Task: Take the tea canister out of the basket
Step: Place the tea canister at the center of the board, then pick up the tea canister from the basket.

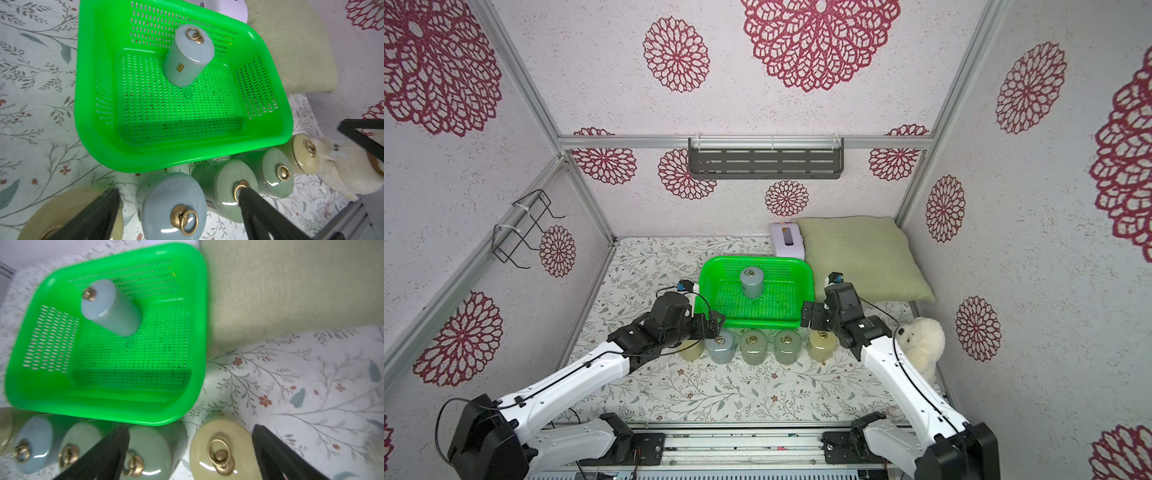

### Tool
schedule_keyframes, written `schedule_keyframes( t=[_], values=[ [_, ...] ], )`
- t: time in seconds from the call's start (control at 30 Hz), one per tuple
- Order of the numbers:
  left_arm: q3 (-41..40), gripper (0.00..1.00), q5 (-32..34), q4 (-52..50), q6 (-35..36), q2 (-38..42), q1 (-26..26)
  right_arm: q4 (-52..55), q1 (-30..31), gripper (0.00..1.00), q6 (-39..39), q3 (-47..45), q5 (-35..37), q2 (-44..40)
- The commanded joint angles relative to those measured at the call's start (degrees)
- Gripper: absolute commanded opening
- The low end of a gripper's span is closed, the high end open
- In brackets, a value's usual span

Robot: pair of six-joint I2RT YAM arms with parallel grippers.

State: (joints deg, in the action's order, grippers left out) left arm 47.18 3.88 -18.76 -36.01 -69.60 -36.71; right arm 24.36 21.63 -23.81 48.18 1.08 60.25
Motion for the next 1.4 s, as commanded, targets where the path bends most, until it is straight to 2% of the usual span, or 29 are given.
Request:
schedule_keyframes(
  t=[0.0,0.17,0.4,0.67,1.03,1.2,1.37],
  values=[
    [4.5,0.97,2.6,-1.9,0.0,-2.8,-0.5,-10.2,-0.2,0.99,0.3,-2.8,-6.7,-3.3],
    [11.5,0.97,3.7,-6.6,0.2,-8.8,-0.5,-21.8,-0.1,0.99,-0.5,-6.4,-14.1,-4.0],
    [25.1,0.97,5.5,-17.8,1.3,-18.1,-0.5,-30.9,-0.1,0.99,-1.0,-10.6,-17.7,-4.1],
    [43.5,0.97,5.2,-30.4,4.7,-30.8,-0.2,-33.8,-0.2,0.99,-3.1,-15.9,-13.7,-6.6],
    [72.4,0.97,3.8,-46.1,9.3,-53.1,2.2,-34.1,-0.2,0.99,-4.2,-19.5,-9.6,-12.5],
    [80.8,0.97,3.0,-49.6,10.4,-60.3,3.4,-34.8,-0.2,0.99,-4.4,-20.4,-7.7,-13.0],
    [85.1,0.97,2.2,-49.2,11.9,-64.7,3.6,-35.3,-0.2,0.99,-4.2,-20.8,-7.1,-12.7]
  ],
)
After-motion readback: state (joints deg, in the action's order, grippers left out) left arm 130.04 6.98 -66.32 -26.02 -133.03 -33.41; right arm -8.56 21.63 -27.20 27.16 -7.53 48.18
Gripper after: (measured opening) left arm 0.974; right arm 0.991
